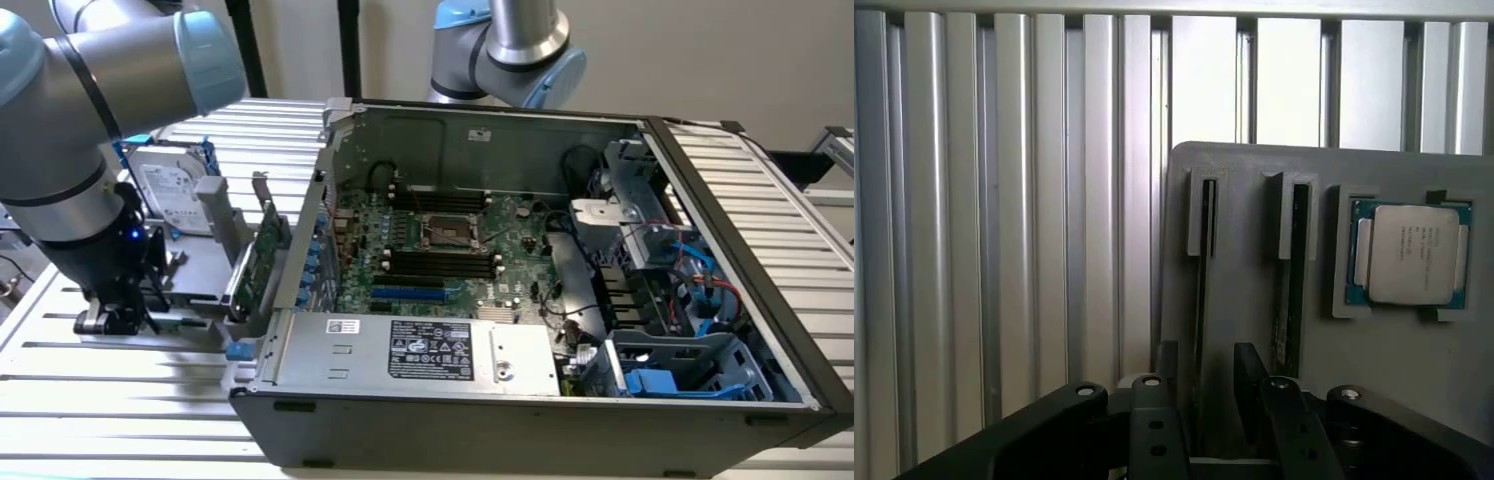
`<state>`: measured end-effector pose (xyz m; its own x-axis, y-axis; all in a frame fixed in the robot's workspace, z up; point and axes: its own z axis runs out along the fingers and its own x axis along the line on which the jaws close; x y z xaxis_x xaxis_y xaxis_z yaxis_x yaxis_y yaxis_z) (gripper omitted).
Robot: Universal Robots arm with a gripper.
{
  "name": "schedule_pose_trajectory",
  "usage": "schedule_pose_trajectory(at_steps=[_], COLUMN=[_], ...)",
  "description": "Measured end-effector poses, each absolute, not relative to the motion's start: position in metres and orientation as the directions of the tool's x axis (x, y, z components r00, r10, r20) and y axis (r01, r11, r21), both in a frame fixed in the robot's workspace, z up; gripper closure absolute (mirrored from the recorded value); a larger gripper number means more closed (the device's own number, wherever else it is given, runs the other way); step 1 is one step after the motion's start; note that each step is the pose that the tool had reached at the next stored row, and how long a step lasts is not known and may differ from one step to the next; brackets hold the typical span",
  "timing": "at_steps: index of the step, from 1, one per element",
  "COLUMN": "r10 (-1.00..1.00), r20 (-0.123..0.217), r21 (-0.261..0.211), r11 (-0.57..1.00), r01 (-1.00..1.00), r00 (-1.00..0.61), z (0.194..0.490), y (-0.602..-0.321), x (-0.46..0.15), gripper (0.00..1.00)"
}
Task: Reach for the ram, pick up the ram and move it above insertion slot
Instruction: 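Pick up the ram and move it above insertion slot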
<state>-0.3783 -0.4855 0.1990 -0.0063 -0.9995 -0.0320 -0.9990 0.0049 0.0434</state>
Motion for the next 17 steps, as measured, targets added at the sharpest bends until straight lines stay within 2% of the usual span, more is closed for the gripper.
schedule_pose_trajectory(at_steps=[5, 7, 8, 9, 17], r10=[-0.999, -0.999, -0.999, -0.999, -0.999], r20=[-0.032, -0.032, -0.032, -0.032, -0.032], r21=[0.044, 0.046, 0.048, 0.049, 0.051], r11=[0.005, 0.005, 0.005, 0.005, 0.005], r01=[-0.999, -0.999, -0.999, -0.999, -0.999], r00=[-0.006, -0.006, -0.007, -0.007, -0.007], z=[0.1971, 0.1969, 0.1969, 0.1969, 0.1969], y=[-0.4851, -0.4851, -0.4851, -0.4850, -0.4851], x=[-0.3784, -0.3784, -0.3784, -0.3784, -0.3784], gripper=[0.65, 0.79, 0.79, 0.84, 0.87])
